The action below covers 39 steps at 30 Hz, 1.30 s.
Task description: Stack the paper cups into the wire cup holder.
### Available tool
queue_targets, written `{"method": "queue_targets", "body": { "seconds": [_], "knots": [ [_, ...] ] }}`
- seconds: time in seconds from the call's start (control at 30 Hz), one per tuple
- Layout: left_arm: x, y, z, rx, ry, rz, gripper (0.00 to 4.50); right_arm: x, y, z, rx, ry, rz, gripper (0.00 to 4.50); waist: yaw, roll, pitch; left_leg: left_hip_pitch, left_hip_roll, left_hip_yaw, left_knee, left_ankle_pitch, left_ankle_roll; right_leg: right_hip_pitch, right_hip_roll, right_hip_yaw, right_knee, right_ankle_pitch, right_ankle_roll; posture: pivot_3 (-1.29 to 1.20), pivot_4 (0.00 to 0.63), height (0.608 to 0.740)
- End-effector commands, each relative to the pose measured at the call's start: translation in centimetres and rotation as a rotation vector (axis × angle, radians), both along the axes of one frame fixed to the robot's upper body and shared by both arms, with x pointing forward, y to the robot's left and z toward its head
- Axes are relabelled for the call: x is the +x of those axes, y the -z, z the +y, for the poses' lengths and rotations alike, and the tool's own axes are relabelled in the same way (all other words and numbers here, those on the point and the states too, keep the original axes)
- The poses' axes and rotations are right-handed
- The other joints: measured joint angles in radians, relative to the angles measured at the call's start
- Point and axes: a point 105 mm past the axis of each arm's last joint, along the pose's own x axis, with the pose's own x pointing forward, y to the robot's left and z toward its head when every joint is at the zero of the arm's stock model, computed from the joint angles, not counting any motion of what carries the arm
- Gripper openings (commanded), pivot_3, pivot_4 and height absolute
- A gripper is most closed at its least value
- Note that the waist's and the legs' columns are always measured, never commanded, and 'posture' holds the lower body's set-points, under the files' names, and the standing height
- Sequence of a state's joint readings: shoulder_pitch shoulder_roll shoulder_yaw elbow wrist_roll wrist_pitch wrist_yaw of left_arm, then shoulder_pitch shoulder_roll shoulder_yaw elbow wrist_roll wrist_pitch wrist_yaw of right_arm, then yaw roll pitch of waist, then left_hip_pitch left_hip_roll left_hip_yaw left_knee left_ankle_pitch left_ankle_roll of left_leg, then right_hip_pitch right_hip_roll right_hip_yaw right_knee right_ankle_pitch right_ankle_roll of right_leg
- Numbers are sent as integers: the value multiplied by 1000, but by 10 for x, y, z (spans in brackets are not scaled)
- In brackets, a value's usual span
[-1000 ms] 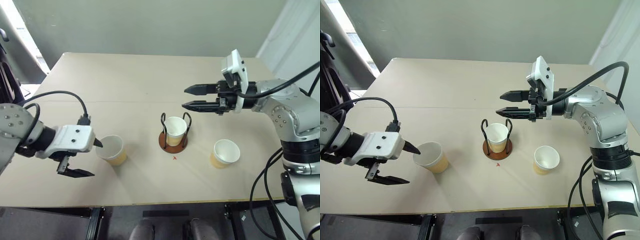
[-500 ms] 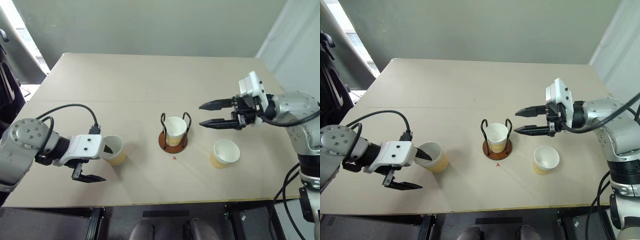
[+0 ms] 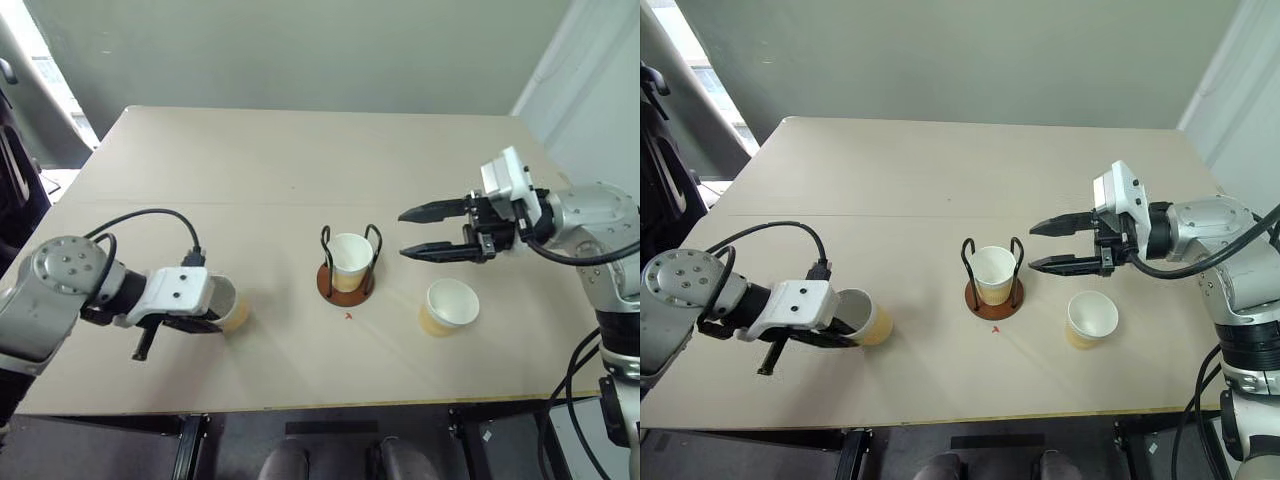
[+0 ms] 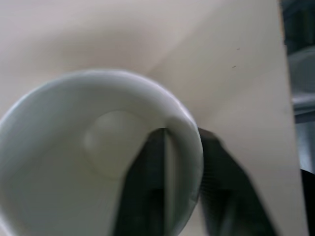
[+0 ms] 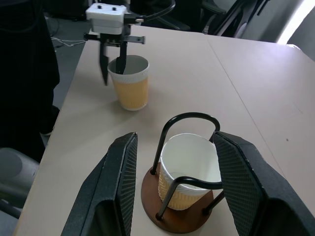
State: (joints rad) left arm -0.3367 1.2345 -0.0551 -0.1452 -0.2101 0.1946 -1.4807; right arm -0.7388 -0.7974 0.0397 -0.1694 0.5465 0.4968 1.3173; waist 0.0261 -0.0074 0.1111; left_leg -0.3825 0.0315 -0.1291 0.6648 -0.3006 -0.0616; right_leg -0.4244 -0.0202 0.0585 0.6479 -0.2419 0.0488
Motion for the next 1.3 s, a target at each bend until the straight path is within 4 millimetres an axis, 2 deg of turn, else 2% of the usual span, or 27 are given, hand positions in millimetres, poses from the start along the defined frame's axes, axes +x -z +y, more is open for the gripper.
{"method": "queue_targets", "body": {
  "seconds": [0.03, 0.27, 0.4, 0.57, 0.8, 0.97, 1.17, 1.3],
  "knots": [
    [3, -6, -2, -16, 13, -12, 27, -8, -9, 0, 10, -46, -57, 2414, 0, 0, 0, 0, 0, 0, 0, 0, 0, 0, 0, 0, 0, 0, 0, 0, 150, 740],
    [8, -14, -10, -69, 26, -15, 27, -10, -1, -1, -25, -80, -66, 2414, 1, 0, 0, 0, 0, 0, 0, 0, 0, 0, 0, 0, 0, 0, 0, 0, 150, 740],
    [17, -27, -18, -110, 36, -45, 27, -5, -2, -1, -26, -72, -79, 2414, 2, 0, 0, 0, 0, 0, 0, 0, 0, 0, 0, 0, 0, 0, 0, 0, 150, 740],
    [36, -70, -41, -242, 75, -104, 27, -1, 1, -5, -43, -74, -72, 2414, 6, 0, 0, 0, 0, 0, 2, 0, 0, 1, 0, -1, 0, 0, 0, 0, 150, 740],
    [50, -113, -76, -357, 161, -147, 27, 6, 13, -9, -101, -65, -68, 2414, 5, 0, 0, -1, 0, 0, 2, 0, 0, 2, 0, 0, 1, 2, 3, 0, 150, 740],
    [54, -128, -97, -390, 228, -163, 27, 15, 16, -16, -131, -16, -38, 2414, 5, 0, 0, -2, 0, 0, 2, 0, 0, 2, 0, 0, 0, 3, 4, 0, 150, 740],
    [61, -135, -107, -390, 269, -186, 27, 24, 7, -22, -114, 60, 10, 2414, 5, 0, 0, -2, 0, 0, 2, 0, 1, 2, 0, 0, -1, 3, 6, 0, 150, 740],
    [62, -134, -114, -396, 293, -180, 0, 28, 5, -26, -121, 92, -6, 3293, 5, 0, 0, -2, 0, 0, 2, 1, 1, 2, 0, 0, -2, 3, 6, 0, 150, 740]
  ]
}}
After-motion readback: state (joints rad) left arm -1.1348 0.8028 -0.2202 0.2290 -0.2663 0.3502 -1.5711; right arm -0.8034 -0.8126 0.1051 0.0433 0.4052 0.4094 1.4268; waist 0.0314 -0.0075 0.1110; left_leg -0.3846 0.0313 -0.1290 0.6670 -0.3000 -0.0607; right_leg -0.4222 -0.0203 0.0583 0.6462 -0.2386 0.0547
